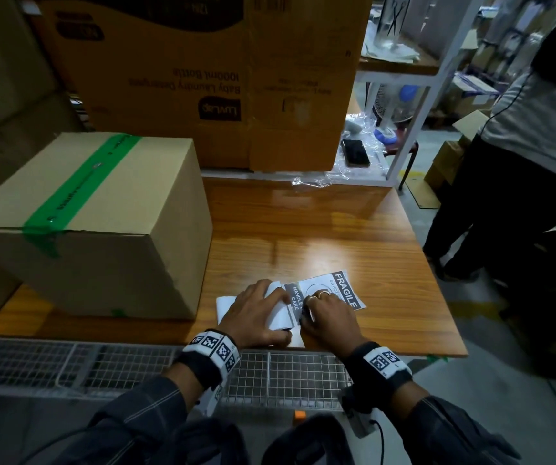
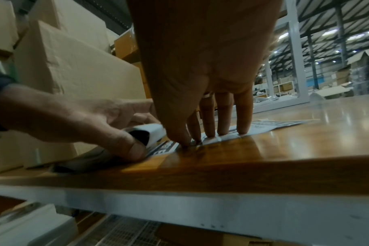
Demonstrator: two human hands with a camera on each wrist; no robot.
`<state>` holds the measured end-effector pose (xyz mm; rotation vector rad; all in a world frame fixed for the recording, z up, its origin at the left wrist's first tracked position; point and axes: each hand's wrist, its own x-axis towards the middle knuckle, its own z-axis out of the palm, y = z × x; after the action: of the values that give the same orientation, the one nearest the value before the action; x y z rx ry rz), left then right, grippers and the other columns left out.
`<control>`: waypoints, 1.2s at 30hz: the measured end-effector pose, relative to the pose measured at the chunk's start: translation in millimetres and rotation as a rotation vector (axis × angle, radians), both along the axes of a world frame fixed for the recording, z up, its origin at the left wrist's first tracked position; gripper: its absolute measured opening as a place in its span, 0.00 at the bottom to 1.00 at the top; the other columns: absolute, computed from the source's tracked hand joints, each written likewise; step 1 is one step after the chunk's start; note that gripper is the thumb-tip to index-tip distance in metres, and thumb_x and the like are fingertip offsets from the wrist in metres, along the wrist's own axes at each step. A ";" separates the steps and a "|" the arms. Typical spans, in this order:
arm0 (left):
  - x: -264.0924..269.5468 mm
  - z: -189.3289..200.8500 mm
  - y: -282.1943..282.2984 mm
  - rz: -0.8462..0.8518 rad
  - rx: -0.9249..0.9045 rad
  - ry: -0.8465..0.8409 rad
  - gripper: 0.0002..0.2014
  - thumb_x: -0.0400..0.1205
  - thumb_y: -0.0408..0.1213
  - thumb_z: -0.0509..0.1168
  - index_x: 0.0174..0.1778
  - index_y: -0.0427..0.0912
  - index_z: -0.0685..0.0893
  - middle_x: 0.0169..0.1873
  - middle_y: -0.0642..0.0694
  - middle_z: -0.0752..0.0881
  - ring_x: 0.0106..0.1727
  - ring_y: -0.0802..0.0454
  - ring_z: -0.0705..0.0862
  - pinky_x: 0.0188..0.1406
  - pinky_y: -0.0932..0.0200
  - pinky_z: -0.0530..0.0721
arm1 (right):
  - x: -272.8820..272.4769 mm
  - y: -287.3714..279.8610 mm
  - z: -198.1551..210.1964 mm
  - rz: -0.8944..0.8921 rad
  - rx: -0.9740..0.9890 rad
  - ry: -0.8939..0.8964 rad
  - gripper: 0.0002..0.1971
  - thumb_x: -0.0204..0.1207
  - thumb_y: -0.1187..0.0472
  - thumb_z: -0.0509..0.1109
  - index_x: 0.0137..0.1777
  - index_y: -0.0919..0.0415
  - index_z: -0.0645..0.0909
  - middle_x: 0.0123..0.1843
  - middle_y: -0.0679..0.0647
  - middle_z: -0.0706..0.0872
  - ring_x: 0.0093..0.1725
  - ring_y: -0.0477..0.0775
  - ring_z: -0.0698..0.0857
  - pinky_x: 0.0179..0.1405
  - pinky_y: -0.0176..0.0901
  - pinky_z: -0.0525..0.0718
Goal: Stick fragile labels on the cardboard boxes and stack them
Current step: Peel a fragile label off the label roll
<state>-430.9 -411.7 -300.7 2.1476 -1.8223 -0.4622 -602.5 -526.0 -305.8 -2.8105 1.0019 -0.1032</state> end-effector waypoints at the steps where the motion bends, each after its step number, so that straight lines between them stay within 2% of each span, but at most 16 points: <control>1: -0.6 -1.7 1.7 -0.008 0.026 -0.043 0.35 0.72 0.74 0.68 0.70 0.60 0.74 0.77 0.46 0.69 0.78 0.44 0.67 0.74 0.44 0.69 | -2.5 0.3 -0.2 0.031 0.023 -0.001 0.11 0.80 0.50 0.68 0.51 0.57 0.85 0.50 0.56 0.86 0.52 0.60 0.84 0.41 0.50 0.79; 2: -1.4 -4.2 4.2 -0.007 0.045 -0.068 0.34 0.74 0.78 0.61 0.70 0.61 0.75 0.80 0.44 0.69 0.81 0.43 0.65 0.77 0.41 0.65 | -5.6 2.0 -0.5 0.065 0.046 -0.015 0.12 0.80 0.48 0.68 0.50 0.56 0.85 0.50 0.54 0.85 0.52 0.58 0.84 0.41 0.50 0.80; 4: -2.6 -9.6 10.5 0.016 0.039 -0.051 0.28 0.81 0.74 0.53 0.68 0.62 0.79 0.84 0.43 0.67 0.85 0.44 0.62 0.81 0.39 0.59 | -11.1 5.7 -4.0 0.128 0.063 -0.042 0.12 0.80 0.46 0.69 0.48 0.53 0.85 0.49 0.52 0.85 0.50 0.56 0.84 0.41 0.50 0.81; 6: -0.9 -16.1 17.0 0.039 0.020 -0.072 0.27 0.83 0.71 0.51 0.72 0.63 0.77 0.84 0.47 0.69 0.84 0.47 0.64 0.81 0.42 0.61 | -15.3 9.0 -6.9 0.159 0.076 -0.057 0.12 0.79 0.44 0.68 0.49 0.52 0.85 0.50 0.50 0.85 0.50 0.55 0.84 0.43 0.51 0.81; 7: 0.5 -18.5 20.1 0.055 0.014 -0.096 0.31 0.82 0.72 0.50 0.76 0.63 0.74 0.82 0.49 0.70 0.83 0.48 0.66 0.80 0.44 0.63 | -17.1 9.6 -7.3 0.174 0.081 -0.068 0.14 0.78 0.42 0.68 0.51 0.51 0.85 0.51 0.49 0.85 0.51 0.55 0.83 0.44 0.50 0.81; 9: 4.7 -21.4 24.7 0.116 0.000 -0.110 0.39 0.78 0.75 0.51 0.82 0.60 0.68 0.77 0.52 0.74 0.77 0.49 0.70 0.73 0.46 0.68 | -20.1 10.4 -7.7 0.202 0.094 -0.048 0.22 0.77 0.36 0.67 0.60 0.50 0.85 0.58 0.49 0.84 0.56 0.54 0.83 0.51 0.51 0.80; 12: 10.2 -16.6 26.1 0.177 0.044 -0.117 0.49 0.68 0.81 0.55 0.83 0.56 0.68 0.70 0.51 0.75 0.72 0.48 0.71 0.66 0.48 0.66 | -24.7 14.6 -11.3 0.236 0.080 0.018 0.37 0.72 0.27 0.63 0.74 0.50 0.80 0.72 0.51 0.81 0.66 0.54 0.81 0.62 0.53 0.79; 13: 10.8 -13.5 25.2 0.187 0.078 -0.112 0.52 0.65 0.83 0.55 0.82 0.56 0.69 0.69 0.51 0.75 0.72 0.47 0.70 0.66 0.49 0.66 | -25.3 16.9 -13.3 0.242 0.058 0.023 0.38 0.72 0.27 0.64 0.75 0.50 0.79 0.74 0.51 0.80 0.68 0.55 0.81 0.64 0.54 0.79; 15: 10.8 -7.7 21.6 0.212 0.134 -0.070 0.50 0.63 0.81 0.65 0.79 0.57 0.71 0.67 0.51 0.75 0.71 0.47 0.69 0.66 0.49 0.65 | -25.0 20.8 -16.1 0.242 0.030 -0.004 0.35 0.74 0.32 0.70 0.75 0.51 0.79 0.75 0.53 0.80 0.69 0.56 0.82 0.64 0.54 0.79; 17: 10.9 -6.7 16.7 0.241 0.154 0.005 0.44 0.65 0.74 0.74 0.75 0.55 0.75 0.66 0.50 0.76 0.70 0.47 0.69 0.66 0.50 0.65 | -23.3 23.4 -15.7 0.225 0.038 -0.010 0.34 0.75 0.34 0.72 0.77 0.51 0.77 0.77 0.52 0.79 0.71 0.55 0.80 0.67 0.53 0.77; 20: 13.0 -3.9 12.6 0.272 0.147 0.171 0.38 0.66 0.64 0.80 0.69 0.51 0.80 0.65 0.48 0.79 0.69 0.47 0.71 0.64 0.52 0.70 | -23.0 24.9 -13.7 0.203 0.072 0.001 0.38 0.76 0.31 0.67 0.82 0.50 0.72 0.82 0.49 0.74 0.76 0.52 0.75 0.72 0.52 0.71; 22: 16.2 -0.4 11.0 0.284 0.156 0.310 0.31 0.68 0.57 0.82 0.63 0.49 0.83 0.62 0.49 0.81 0.66 0.47 0.75 0.64 0.52 0.74 | -23.6 25.5 -11.3 0.194 0.089 -0.020 0.38 0.77 0.32 0.68 0.83 0.50 0.72 0.83 0.48 0.73 0.78 0.51 0.73 0.73 0.51 0.70; 25: 24.0 3.6 7.9 0.293 0.173 0.580 0.22 0.70 0.45 0.84 0.55 0.48 0.84 0.57 0.48 0.88 0.60 0.48 0.85 0.65 0.42 0.84 | -25.2 24.9 -8.9 0.183 0.119 -0.095 0.35 0.79 0.37 0.71 0.83 0.51 0.72 0.81 0.47 0.75 0.75 0.50 0.75 0.71 0.51 0.71; 29: 31.1 16.3 5.7 0.275 0.155 0.839 0.20 0.72 0.37 0.82 0.60 0.42 0.89 0.55 0.46 0.93 0.58 0.47 0.90 0.66 0.38 0.85 | -18.8 20.3 1.6 0.127 0.179 -0.287 0.24 0.84 0.45 0.68 0.77 0.53 0.79 0.75 0.48 0.82 0.71 0.49 0.79 0.70 0.55 0.76; 33: 23.0 33.2 7.4 0.254 0.086 1.026 0.17 0.75 0.29 0.79 0.60 0.32 0.89 0.53 0.39 0.93 0.57 0.38 0.91 0.63 0.38 0.88 | -3.8 17.1 16.6 0.158 0.198 -0.468 0.13 0.84 0.54 0.68 0.65 0.52 0.85 0.61 0.47 0.89 0.58 0.51 0.86 0.55 0.57 0.84; 36: 17.1 38.2 9.3 0.243 0.033 1.104 0.15 0.77 0.26 0.77 0.60 0.30 0.89 0.54 0.37 0.93 0.57 0.39 0.91 0.61 0.43 0.89 | 3.1 16.3 25.0 0.153 0.229 -0.602 0.10 0.84 0.56 0.68 0.61 0.52 0.88 0.56 0.46 0.92 0.55 0.50 0.89 0.52 0.54 0.86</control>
<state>-413.8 -402.4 -262.5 1.5273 -0.9125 -1.2768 -599.4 -509.7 -280.8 -2.3959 0.6076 -0.7140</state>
